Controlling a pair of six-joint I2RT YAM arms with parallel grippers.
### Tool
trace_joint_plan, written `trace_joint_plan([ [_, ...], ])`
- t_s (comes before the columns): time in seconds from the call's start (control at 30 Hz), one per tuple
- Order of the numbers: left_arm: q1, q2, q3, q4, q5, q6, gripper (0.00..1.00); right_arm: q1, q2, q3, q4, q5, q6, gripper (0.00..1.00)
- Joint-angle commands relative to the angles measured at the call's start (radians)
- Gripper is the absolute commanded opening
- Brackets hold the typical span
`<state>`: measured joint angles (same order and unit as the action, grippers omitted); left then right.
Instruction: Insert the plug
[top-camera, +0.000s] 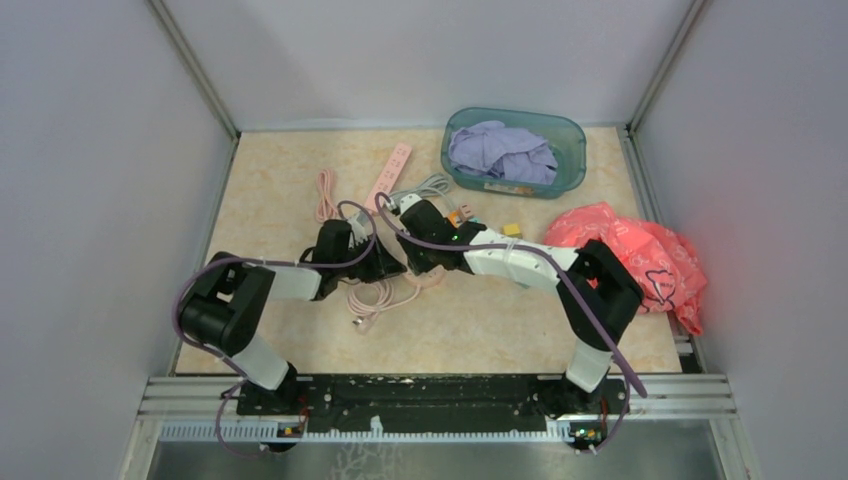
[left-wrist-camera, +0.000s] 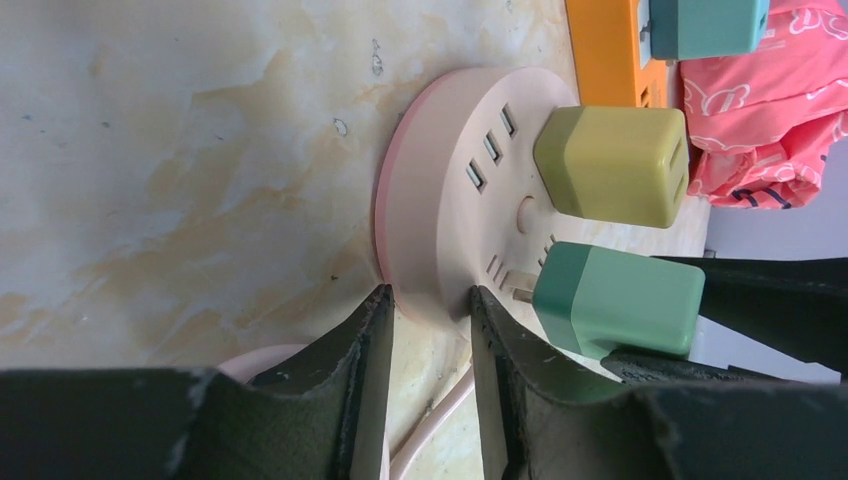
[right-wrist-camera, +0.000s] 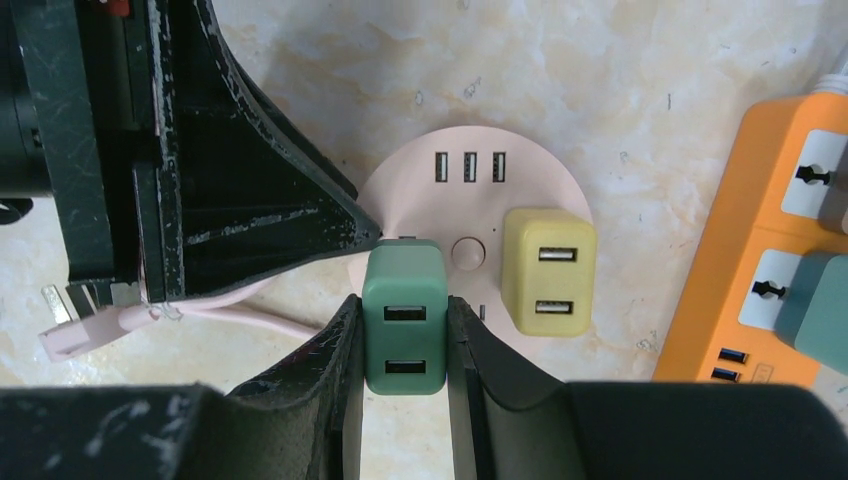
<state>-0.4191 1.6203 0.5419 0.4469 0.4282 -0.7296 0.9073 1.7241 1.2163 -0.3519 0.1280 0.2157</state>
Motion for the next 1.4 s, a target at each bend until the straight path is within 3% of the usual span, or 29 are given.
trace_joint_plan([
  [0.0, 0.01, 0.028, -0.009, 0.046, 0.04, -0.022, 0.38, 0.013, 0.005, 0.061, 0.059, 0.032, 0.017, 0.0],
  [0.27, 0.016, 0.034, -0.017, 0.059, 0.056, -0.033, 0.34, 0.016, 0.021, 0.09, 0.039, 0.042, 0.019, 0.0],
  [1.37, 0.021, 0.01, -0.031, 0.06, 0.061, -0.037, 0.33, 0.036, 0.119, 0.146, -0.087, 0.098, 0.04, 0.0],
])
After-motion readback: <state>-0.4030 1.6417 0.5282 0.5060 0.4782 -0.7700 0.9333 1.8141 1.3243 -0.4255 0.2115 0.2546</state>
